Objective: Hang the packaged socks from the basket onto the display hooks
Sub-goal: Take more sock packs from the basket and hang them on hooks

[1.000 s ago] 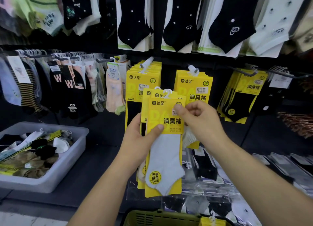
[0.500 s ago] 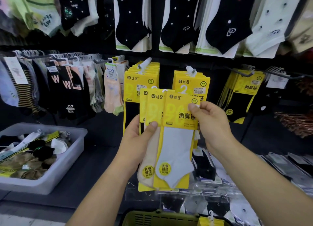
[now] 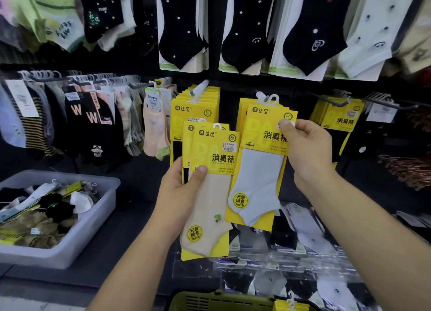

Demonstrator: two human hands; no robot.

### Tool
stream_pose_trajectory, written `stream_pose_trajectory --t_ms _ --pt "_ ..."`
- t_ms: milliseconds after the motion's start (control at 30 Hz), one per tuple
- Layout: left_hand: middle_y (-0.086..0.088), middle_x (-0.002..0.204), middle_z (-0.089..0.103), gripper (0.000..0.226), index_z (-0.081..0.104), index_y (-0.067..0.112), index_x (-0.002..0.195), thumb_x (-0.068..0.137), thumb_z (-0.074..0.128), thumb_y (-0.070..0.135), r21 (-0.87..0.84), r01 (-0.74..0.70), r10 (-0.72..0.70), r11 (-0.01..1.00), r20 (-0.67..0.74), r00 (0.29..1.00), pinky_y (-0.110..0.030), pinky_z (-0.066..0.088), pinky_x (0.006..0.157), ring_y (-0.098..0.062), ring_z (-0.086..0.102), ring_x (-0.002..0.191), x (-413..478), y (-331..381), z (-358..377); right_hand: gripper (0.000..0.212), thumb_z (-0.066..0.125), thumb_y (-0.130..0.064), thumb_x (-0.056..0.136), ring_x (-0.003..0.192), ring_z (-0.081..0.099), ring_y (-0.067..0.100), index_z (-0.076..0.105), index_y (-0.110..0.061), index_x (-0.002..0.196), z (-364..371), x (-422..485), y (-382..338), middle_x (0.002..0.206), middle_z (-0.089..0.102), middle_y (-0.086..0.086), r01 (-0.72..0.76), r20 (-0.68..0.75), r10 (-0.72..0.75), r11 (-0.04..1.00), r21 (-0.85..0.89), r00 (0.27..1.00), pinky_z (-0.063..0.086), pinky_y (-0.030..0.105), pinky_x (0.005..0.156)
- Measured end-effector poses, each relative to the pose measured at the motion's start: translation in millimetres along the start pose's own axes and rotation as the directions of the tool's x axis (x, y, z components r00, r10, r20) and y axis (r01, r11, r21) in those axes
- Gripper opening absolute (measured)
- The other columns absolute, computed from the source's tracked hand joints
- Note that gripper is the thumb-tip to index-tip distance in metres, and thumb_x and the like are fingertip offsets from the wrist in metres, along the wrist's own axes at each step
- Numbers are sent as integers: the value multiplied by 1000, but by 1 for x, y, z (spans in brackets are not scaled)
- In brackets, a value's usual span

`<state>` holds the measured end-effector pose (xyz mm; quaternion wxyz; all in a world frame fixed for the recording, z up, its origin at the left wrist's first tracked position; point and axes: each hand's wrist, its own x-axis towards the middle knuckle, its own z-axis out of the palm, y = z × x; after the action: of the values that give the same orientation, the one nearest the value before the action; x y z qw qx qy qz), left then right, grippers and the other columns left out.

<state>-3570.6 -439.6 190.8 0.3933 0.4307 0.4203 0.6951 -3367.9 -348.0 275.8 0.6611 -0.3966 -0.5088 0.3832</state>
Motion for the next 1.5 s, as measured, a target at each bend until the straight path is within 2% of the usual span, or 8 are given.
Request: stream_pose_trajectory --t_ms 400,567,700,867,967,1300,1367,1500 --pt "2 117 81 22 77 38 107 105 65 20 -16 -9 9 1000 15 1000 -27 64 74 -20 79 105 -1 3 -1 10 69 -19 94 69 70 -2 71 -10 97 3 5 -3 74 74 -10 30 -1 -30 999 -19 1000 50 10 58" --pt "1 117 81 21 77 38 107 104 66 20 -25 -2 2 1000 17 1000 -29 64 75 -21 80 105 -2 3 -2 13 71 -24 92 94 73 20 70 -12 99 4 4 1 91 76 5 30 16 -29 993 -115 999 59 34 87" --pt "0 117 81 17 74 29 117 104 66 20 -21 1 0 1000 10 1000 -30 65 74 -22 80 105 -1 3 -5 9 74 -26 91 80 71 13 67 -21 87 1 4 5 87 74 8 111 17 -110 973 -204 994 57 29 73" --pt "1 117 81 17 75 32 113 104 66 21 -22 7 -7 1000 10 1000 -30 65 74 -22 80 104 -2 3 -4 21 75 -35 88 80 67 22 68 -16 89 1 16 12 84 70 7 143 -13 -158 925 -353 987 57 38 76" --pt "1 115 81 19 76 37 107 104 67 21 10 2 -2 1000 12 1000 -33 65 76 -21 80 103 -2 2 -3 25 75 -41 86 70 60 8 67 -18 87 3 23 18 76 64 -6 140 -23 -163 903 -407 986 51 30 67" --pt "1 116 81 19 76 36 108 105 65 21 16 23 -24 1000 57 998 -38 66 80 -23 79 105 -3 -1 1 32 74 -46 85 65 50 2 53 -22 87 10 23 27 76 54 -10 106 -97 -164 894 -436 982 36 20 57" --pt "1 116 81 20 76 36 108 105 65 20 18 24 -25 1000 64 998 -38 66 81 -23 79 105 -2 -1 3 28 72 -44 88 62 50 1 53 -24 80 10 10 24 73 54 -10 164 -30 -194 891 -423 981 38 16 57" --pt "0 114 82 15 75 31 111 103 68 20 26 25 -27 999 78 997 -38 67 80 -23 80 103 -3 -3 5 26 72 -42 88 60 50 -3 65 -19 77 19 -14 10 66 57 -15 261 250 -178 899 -351 952 42 11 57"
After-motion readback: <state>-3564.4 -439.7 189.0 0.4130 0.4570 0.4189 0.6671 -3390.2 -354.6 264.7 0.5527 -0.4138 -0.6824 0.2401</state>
